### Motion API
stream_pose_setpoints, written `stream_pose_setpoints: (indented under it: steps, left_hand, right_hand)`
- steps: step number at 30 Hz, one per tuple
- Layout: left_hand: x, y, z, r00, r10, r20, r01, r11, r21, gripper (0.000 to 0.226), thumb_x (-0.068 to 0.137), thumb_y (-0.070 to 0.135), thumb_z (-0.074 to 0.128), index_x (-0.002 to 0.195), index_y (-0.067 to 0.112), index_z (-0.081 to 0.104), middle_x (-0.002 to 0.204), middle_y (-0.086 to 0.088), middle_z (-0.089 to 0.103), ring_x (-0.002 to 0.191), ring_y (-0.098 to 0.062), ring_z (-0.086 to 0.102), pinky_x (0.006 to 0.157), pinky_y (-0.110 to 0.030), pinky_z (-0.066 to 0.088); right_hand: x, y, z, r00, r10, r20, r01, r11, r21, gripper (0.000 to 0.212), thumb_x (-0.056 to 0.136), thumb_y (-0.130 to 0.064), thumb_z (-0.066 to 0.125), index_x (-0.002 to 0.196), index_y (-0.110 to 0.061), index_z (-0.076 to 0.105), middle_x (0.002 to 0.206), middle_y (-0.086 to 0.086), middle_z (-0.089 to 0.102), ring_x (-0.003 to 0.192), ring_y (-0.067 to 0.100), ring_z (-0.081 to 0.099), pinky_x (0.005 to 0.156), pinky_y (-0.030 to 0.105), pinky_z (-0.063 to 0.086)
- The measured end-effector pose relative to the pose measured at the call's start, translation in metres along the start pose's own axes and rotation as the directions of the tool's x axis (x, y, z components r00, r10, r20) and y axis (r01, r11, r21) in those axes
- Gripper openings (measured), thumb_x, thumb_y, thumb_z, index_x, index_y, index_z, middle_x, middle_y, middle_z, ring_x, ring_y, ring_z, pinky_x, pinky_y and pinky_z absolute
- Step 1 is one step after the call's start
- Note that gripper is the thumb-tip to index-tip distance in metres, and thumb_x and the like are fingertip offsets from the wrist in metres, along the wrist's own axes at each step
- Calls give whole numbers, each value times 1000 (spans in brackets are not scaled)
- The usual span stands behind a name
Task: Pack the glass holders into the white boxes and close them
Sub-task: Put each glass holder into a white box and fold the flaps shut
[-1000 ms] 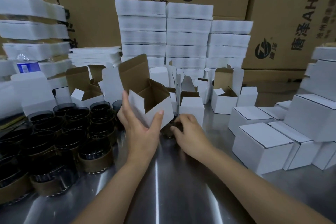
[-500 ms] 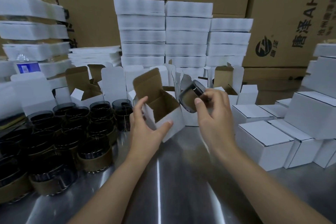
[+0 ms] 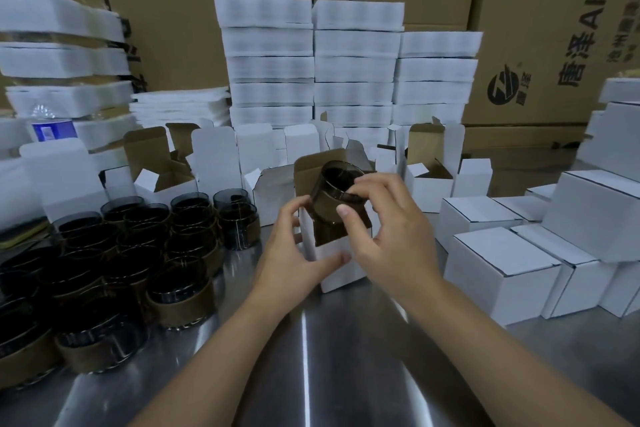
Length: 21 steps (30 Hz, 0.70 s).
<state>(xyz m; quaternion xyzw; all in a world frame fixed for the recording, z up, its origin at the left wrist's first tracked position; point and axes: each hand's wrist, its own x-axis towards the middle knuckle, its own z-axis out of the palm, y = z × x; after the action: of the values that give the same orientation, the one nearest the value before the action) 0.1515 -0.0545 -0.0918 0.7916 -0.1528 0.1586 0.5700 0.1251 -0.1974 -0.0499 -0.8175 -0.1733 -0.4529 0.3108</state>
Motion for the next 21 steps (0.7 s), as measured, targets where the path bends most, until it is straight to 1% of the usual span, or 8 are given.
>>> stream_pose_setpoints:
  steps: [2,4,8,12,14,17,19,21]
  left_hand:
    - [0,-1,0,1000,-3,11,3,1000,10,88,58,47,86,123,62,28,130,14,49,114,-5,53,85,-23,45]
    - [0,-2,0,999,-3,35,3,1000,10,91,57,49,85,126,61,26,131,13,47,116,-6,52,85,-23,44]
    - [0,0,1,999,2,50,-1,1000,-10,93,46,64,76,126,63,27,121,28,47,110,5,52,81,-17,45]
    - [1,-2,2,998,15,54,-16,1000,15,90,47,63,73,125,65,27,128,20,49,112,1,55,92,-32,51]
    - [1,-3,1,998,23,58,-25,999,28,89,48,63,73,124,67,26,129,17,49,110,0,56,93,-35,51]
    - [2,-4,1,998,27,63,-29,999,43,89,47,64,73,123,69,26,130,15,49,109,1,56,92,-33,51]
    - [2,-4,1,997,27,68,-30,998,46,89,47,64,73,122,70,26,131,15,47,110,2,55,91,-29,50]
    - [2,-5,1,997,28,73,-31,999,45,87,48,62,73,122,69,27,131,16,47,108,5,55,90,-27,50]
  right_hand:
    - [2,3,-1,999,17,29,-15,997,-71,19,84,-24,62,100,-13,65,105,-1,59,95,20,58,70,29,48]
    - [2,6,-1,996,21,83,-8,989,-145,18,83,-23,66,98,-14,67,103,-1,60,97,22,55,73,32,47]
    - [1,6,1,979,-19,203,62,976,-209,22,78,-29,62,95,-17,69,95,-3,65,97,22,54,82,30,33]
    - [0,4,2,973,3,233,44,979,-199,21,73,-30,59,86,-18,70,85,-5,65,95,22,53,84,23,20]
    - [0,5,2,972,9,235,42,977,-208,20,74,-31,57,83,-19,70,82,-6,65,95,22,52,92,25,20]
    - [1,7,3,953,7,303,78,961,-266,20,79,-32,54,83,-20,70,85,-7,64,101,17,45,111,33,5]
    - [0,9,4,936,2,352,112,946,-303,23,83,-34,51,82,-22,70,90,-9,61,106,14,40,115,35,-4]
    - [-1,11,5,926,-2,377,131,940,-316,36,85,-40,42,80,-22,73,98,-12,58,109,12,37,115,38,-7]
